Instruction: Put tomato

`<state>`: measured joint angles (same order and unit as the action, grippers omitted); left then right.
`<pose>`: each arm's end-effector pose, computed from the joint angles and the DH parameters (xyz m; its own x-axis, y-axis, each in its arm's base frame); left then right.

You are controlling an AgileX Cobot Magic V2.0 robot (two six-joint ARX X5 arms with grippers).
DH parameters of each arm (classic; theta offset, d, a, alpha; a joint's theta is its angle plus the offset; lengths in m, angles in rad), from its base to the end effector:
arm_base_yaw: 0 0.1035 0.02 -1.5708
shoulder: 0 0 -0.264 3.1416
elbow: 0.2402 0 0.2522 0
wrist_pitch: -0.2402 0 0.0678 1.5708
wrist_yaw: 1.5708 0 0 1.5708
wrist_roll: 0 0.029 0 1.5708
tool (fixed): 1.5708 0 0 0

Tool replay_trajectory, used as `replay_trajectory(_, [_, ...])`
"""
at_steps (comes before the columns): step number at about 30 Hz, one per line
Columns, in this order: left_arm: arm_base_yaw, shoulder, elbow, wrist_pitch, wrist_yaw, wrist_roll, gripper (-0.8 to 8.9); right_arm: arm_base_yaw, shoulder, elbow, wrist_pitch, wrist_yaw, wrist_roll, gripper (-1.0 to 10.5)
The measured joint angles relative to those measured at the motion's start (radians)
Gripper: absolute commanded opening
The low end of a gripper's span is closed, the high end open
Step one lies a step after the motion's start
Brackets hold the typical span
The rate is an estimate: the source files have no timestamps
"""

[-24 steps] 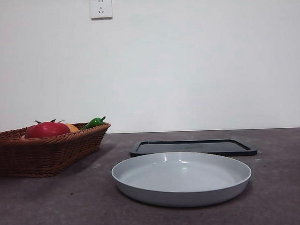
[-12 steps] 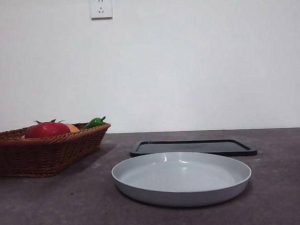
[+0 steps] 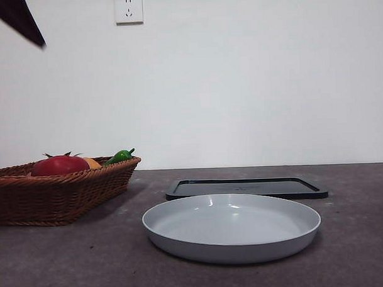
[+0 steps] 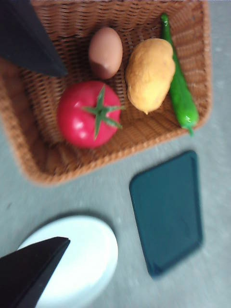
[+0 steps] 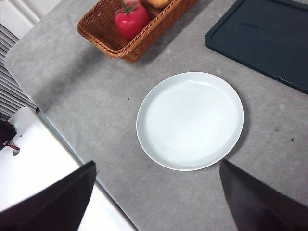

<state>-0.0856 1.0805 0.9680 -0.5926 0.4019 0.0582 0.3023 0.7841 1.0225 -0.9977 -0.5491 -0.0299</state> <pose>0.2160 -0.0299 0.3073 0.6649 -0.4497 -0.5965 0.4124 0.8867 -0.2088 0.1139 0.0514 0.3424 0.4353 0.6824 -0.5872 -0.6347 0.6952 0.3375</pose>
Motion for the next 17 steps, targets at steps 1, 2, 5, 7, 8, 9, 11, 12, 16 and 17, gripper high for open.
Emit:
replay_trajectory(1, [-0.008,0.033,0.000,0.019,-0.015,0.008,5.35,0.000,0.000,0.000,0.000,0.000,0.000,4.1])
replay_trajectory(2, [-0.013,0.058,0.000,0.034,-0.024,0.013,5.34,0.000,0.000,0.000,0.000,0.000,0.000,4.1])
replay_trajectory(5, [-0.031,0.131,0.000,0.085,-0.058,0.038,5.34,0.000,0.000,0.000,0.000,0.000,0.000,4.1])
replay_trajectory(7, [-0.042,0.179,0.000,0.123,-0.082,0.057,5.34,0.000,0.000,0.000,0.000,0.000,0.000,4.1])
replay_trajectory(8, [-0.045,0.198,0.000,0.137,-0.093,0.063,5.33,0.000,0.000,0.000,0.000,0.000,0.000,4.1])
replay_trajectory(9, [-0.049,0.221,0.000,0.154,-0.100,0.069,5.33,0.000,0.000,0.000,0.000,0.000,0.000,4.1])
replay_trajectory(11, [-0.055,0.259,0.000,0.187,-0.115,0.084,5.33,0.000,0.000,0.000,0.000,0.000,0.000,4.1])
replay_trajectory(12, [-0.056,0.279,0.000,0.203,-0.116,0.089,5.33,0.000,0.000,0.000,0.000,0.000,0.000,4.1])
replay_trajectory(16, [-0.057,0.347,0.000,0.256,-0.117,0.108,5.33,0.000,0.000,0.000,0.000,0.000,0.000,4.1])
replay_trajectory(17, [-0.057,0.360,0.000,0.265,-0.119,0.111,5.33,0.000,0.000,0.000,0.000,0.000,0.000,4.1])
